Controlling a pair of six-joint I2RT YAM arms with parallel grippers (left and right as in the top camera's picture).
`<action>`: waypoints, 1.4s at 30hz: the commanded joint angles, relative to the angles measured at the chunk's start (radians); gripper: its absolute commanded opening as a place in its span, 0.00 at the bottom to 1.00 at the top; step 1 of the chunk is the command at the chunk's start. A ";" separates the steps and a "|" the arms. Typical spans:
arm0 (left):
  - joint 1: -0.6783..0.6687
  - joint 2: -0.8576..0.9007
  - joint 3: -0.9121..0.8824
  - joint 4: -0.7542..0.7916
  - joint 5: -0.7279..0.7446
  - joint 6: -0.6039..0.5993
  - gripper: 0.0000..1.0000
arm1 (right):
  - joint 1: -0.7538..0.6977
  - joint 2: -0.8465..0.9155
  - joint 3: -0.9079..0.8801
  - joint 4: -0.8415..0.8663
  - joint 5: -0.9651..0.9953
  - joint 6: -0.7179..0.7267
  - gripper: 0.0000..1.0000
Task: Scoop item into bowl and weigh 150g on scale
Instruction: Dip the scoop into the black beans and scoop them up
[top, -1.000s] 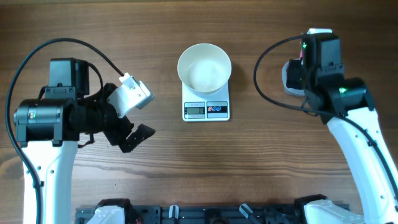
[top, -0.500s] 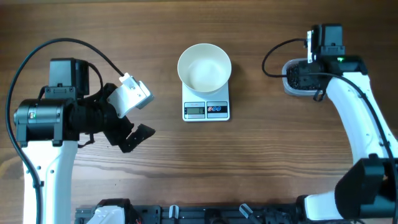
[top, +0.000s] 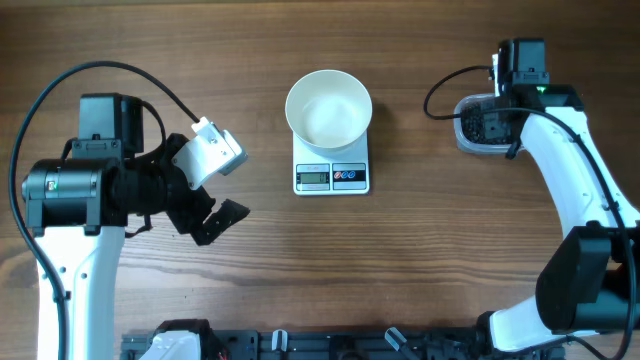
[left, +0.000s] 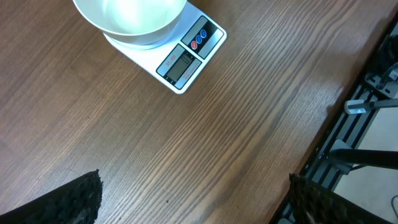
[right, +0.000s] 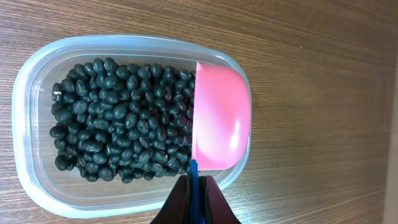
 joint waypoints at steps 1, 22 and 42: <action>0.005 0.005 -0.006 0.000 0.026 0.019 1.00 | -0.019 0.028 0.021 -0.003 -0.026 -0.027 0.04; 0.005 0.005 -0.006 0.000 0.026 0.020 1.00 | -0.120 0.044 0.021 -0.093 -0.436 -0.048 0.04; 0.005 0.005 -0.006 0.000 0.026 0.019 1.00 | -0.236 0.093 0.021 -0.136 -0.707 0.002 0.04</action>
